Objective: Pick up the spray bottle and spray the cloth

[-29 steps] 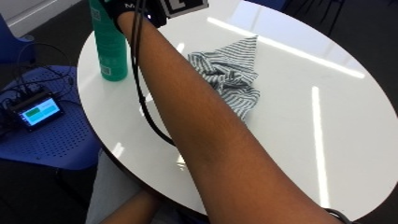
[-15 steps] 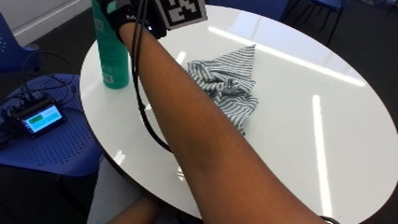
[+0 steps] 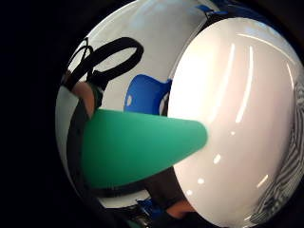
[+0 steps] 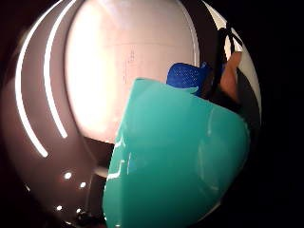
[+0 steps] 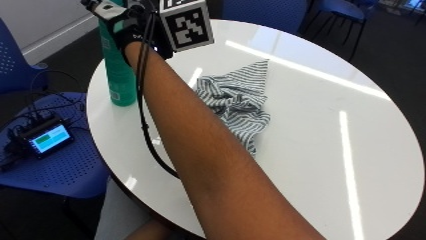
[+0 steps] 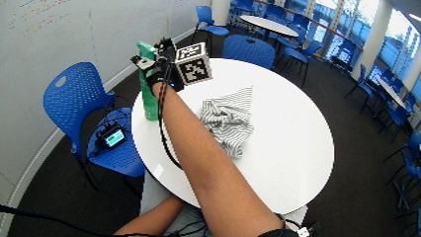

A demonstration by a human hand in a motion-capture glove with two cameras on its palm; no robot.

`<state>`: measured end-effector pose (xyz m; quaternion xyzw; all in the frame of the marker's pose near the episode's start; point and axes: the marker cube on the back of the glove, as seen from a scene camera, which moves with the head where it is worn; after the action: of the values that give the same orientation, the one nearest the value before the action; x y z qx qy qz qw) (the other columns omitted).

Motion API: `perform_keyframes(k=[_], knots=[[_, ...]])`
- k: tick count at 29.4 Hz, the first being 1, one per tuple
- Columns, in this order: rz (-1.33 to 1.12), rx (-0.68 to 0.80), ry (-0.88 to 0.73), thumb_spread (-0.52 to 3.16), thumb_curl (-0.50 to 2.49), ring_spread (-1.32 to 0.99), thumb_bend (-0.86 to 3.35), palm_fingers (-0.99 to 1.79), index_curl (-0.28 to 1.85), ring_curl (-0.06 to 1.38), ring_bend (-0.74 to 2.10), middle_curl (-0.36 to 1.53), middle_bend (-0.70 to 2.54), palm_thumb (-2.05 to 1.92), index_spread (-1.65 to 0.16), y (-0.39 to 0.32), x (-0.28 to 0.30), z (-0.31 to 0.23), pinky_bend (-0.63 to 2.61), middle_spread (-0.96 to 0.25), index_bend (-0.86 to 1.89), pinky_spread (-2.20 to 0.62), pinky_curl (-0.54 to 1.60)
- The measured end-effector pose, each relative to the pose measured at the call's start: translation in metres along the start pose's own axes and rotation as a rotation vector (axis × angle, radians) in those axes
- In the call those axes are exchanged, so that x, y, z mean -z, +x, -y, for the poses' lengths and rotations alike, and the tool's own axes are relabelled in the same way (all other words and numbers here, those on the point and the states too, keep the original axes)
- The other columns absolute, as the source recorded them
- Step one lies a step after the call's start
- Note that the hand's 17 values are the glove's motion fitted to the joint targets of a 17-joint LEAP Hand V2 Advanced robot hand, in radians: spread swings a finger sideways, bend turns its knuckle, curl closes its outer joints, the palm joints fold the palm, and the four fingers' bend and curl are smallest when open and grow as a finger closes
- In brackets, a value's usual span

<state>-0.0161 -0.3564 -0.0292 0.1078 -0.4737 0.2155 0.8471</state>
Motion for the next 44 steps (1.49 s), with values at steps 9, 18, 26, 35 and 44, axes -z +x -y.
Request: perform_keyframes(k=[9,18,26,35,44], knots=[[-0.023,-0.075,0.008,0.59,0.66,-0.22,-0.05,1.21,0.57,0.43,0.46,0.51,0.34,0.91,-0.33,0.040,-0.004,-0.004,0.30,-0.24,0.31,-0.19,0.37],[-0.042,-0.142,-0.005,0.71,0.60,-0.23,-0.07,1.13,0.49,0.43,0.47,0.52,0.40,0.78,-0.34,0.061,-0.009,-0.009,0.28,-0.24,0.12,-0.15,0.37],[0.061,-0.109,-0.003,0.78,0.49,-0.20,-0.09,0.87,0.35,0.45,0.53,0.55,0.52,0.55,-0.36,0.077,-0.015,-0.015,0.18,-0.24,-0.05,-0.02,0.36],[0.047,-0.028,-0.018,0.79,0.43,-0.12,-0.06,0.36,0.22,0.43,0.45,0.47,0.35,0.44,-0.38,0.093,-0.006,-0.027,0.36,-0.14,0.04,0.14,0.40],[-0.125,0.126,-0.052,0.80,0.39,-0.07,-0.05,0.19,0.19,0.38,0.42,0.40,0.22,0.39,-0.39,0.081,0.026,-0.055,0.42,-0.05,0.09,0.21,0.39]])
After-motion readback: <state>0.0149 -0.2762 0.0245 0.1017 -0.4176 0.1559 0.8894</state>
